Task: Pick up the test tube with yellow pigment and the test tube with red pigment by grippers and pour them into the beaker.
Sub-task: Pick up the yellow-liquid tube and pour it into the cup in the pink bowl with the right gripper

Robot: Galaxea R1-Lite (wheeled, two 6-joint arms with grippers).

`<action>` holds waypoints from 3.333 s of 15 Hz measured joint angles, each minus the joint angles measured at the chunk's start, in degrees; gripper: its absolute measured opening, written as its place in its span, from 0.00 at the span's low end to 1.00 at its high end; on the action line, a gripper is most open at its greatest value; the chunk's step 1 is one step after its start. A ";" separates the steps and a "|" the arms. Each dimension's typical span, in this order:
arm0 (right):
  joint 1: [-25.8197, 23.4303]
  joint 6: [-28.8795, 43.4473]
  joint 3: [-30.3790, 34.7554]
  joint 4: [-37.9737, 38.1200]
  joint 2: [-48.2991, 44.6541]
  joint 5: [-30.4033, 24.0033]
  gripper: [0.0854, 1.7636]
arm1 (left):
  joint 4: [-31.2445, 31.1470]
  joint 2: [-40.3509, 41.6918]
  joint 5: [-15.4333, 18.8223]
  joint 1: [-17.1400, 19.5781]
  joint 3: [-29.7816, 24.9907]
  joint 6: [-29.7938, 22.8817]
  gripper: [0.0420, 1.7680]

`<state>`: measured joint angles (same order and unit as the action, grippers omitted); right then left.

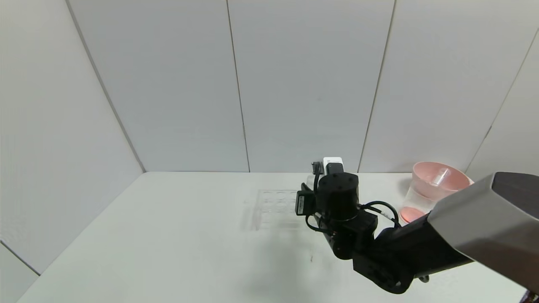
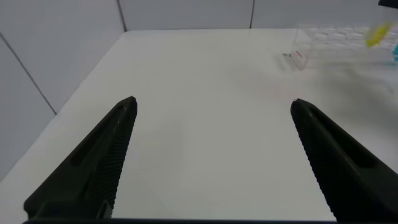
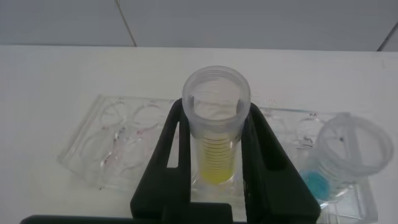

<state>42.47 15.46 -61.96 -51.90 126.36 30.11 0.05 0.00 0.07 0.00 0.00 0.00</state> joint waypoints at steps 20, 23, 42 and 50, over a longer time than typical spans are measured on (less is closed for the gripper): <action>-12.61 -12.59 3.62 3.45 -19.88 0.34 0.26 | 0.02 0.00 0.02 0.00 0.00 0.00 1.00; -20.09 -15.32 9.85 2.99 -23.24 -3.13 0.26 | 0.02 0.00 0.02 0.00 0.00 0.00 1.00; -56.58 -61.46 24.02 -11.02 -22.39 -42.25 0.26 | 0.02 0.00 0.02 0.00 0.00 0.00 1.00; -56.09 -66.77 25.70 -13.28 -18.81 -44.89 0.26 | 0.02 0.00 0.02 0.00 0.00 0.00 1.00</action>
<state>-13.62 -51.31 -36.27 -65.17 107.55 -14.77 0.07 0.00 0.10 0.00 0.00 0.00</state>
